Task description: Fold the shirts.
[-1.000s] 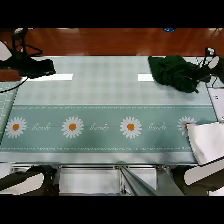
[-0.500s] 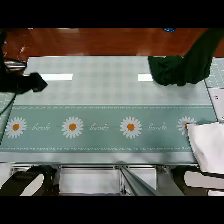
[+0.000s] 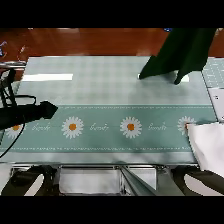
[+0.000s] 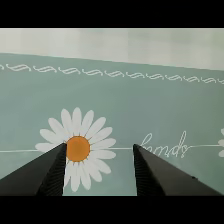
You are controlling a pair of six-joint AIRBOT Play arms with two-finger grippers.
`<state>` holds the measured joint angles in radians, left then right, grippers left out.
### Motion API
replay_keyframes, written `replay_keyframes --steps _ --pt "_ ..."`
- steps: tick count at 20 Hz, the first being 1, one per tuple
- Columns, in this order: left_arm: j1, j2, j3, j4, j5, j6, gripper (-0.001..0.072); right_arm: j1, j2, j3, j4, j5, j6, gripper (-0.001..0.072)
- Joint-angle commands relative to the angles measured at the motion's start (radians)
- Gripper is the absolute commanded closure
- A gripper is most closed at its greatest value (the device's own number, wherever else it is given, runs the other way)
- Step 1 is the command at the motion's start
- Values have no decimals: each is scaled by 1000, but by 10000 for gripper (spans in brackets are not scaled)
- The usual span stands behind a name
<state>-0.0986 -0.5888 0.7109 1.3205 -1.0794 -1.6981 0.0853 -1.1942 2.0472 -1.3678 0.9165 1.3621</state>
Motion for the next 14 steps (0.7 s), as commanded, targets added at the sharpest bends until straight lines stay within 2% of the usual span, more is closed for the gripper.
replay_keyframes --steps 1,7,12,14 --pt "-2 17 -29 -13 71 -2 198 149 66 10 -2 12 -17 694" --pt "-1 17 -29 -12 112 -2 198 429 70 -85 81 143 26 694" --pt "-1 16 -29 -12 112 -2 198 586 -8 -347 173 146 103 694" --pt "-1 15 -29 -12 112 -2 198 627 -60 -495 225 107 123 694"
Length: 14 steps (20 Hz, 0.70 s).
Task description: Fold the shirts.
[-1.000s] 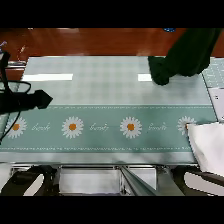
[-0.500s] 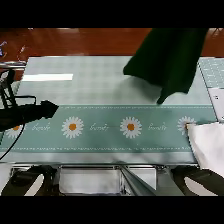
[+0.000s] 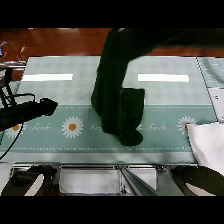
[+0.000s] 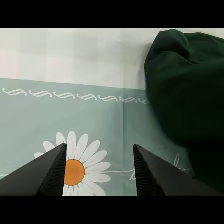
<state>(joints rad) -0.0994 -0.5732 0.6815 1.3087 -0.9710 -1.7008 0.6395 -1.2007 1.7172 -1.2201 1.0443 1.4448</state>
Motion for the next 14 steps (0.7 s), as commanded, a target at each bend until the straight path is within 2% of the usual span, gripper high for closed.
replay_keyframes --steps 1,4,5,6,7,11,14 --pt "0 -1 0 0 3 1 198 88 -82 -235 107 -55 47 694" --pt "-1 -1 0 0 3 1 198 116 -186 -385 208 -167 60 693" --pt "-1 -1 0 0 3 1 198 115 -225 -393 233 -175 70 622" --pt "-1 -1 0 0 3 1 198 101 -250 -391 235 -182 85 394" --pt "-1 -1 0 0 3 2 198 72 -255 -391 234 -193 86 298" --pt "2 -8 0 1 -12 38 198 -221 -160 -341 220 -77 89 304" --pt "51 -73 0 -8 -115 15 199 -486 -43 -385 53 96 129 308"
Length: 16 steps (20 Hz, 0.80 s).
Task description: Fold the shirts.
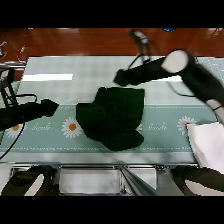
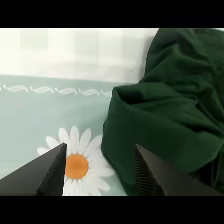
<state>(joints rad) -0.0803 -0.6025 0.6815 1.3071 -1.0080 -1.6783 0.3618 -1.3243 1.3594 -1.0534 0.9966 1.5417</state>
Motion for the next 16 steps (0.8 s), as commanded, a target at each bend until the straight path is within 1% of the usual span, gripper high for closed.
replay_keyframes --steps 1,2,4,6,8,11,13,14,15,16 --pt "56 -86 0 -34 -103 -6 199 -279 123 -82 -165 172 38 308" --pt "81 -144 0 -90 -111 25 199 -347 172 -165 -193 185 37 308" --pt "120 -284 0 -243 -91 124 199 -449 272 -355 -186 174 26 309" --pt "135 -433 3 -386 -37 258 199 -506 369 -534 -151 154 -14 309" --pt "137 -572 17 -515 -6 353 199 -523 455 -669 -150 156 -20 309" --pt "128 -744 47 -694 -32 478 199 -522 548 -803 -109 179 -20 308" --pt "106 -827 77 -732 -98 539 203 -522 568 -861 -54 200 -24 309" --pt "95 -859 98 -732 -144 572 406 -522 568 -882 -21 214 -33 309" --pt "90 -878 116 -732 -181 609 686 -522 568 -901 14 217 -46 309" --pt "89 -882 127 -732 -197 631 691 -522 568 -921 46 214 -58 309"
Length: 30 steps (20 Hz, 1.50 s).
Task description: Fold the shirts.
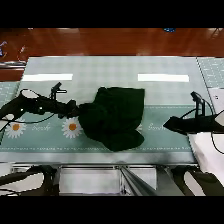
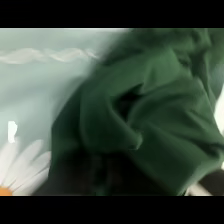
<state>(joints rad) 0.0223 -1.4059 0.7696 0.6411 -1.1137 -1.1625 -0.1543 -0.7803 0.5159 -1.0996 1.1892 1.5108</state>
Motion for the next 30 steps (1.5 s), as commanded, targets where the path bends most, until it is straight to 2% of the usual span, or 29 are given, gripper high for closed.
replay_keyframes --steps 1,3,8,13,14,16,19,23,26,28,30 --pt "-12 -77 49 -65 -93 122 691 -6 20 -100 119 0 -31 313" --pt "-10 -76 71 -65 -92 122 691 34 -14 -119 146 -40 -38 319" --pt "-10 -76 85 -66 -104 121 691 294 -193 -118 227 -160 -56 319" --pt "-12 -76 85 -66 -119 121 690 397 -347 -56 270 -224 -55 321" --pt "-13 -76 85 -66 -118 121 690 411 -370 -35 286 -226 -57 397" --pt "-17 -74 85 -67 -118 113 690 451 -404 14 325 -208 -117 695" --pt "-3 -23 120 -67 -121 91 691 468 -402 135 326 -98 -168 693" --pt "60 167 319 -84 -122 24 691 352 -314 543 169 28 -123 694" --pt "105 320 550 -192 -109 24 690 280 -269 953 145 6 -66 694" --pt "122 394 711 -192 -71 22 691 281 -267 1222 102 51 -54 694" --pt "143 459 858 -124 -20 -37 691 282 -261 1437 56 109 -41 694"
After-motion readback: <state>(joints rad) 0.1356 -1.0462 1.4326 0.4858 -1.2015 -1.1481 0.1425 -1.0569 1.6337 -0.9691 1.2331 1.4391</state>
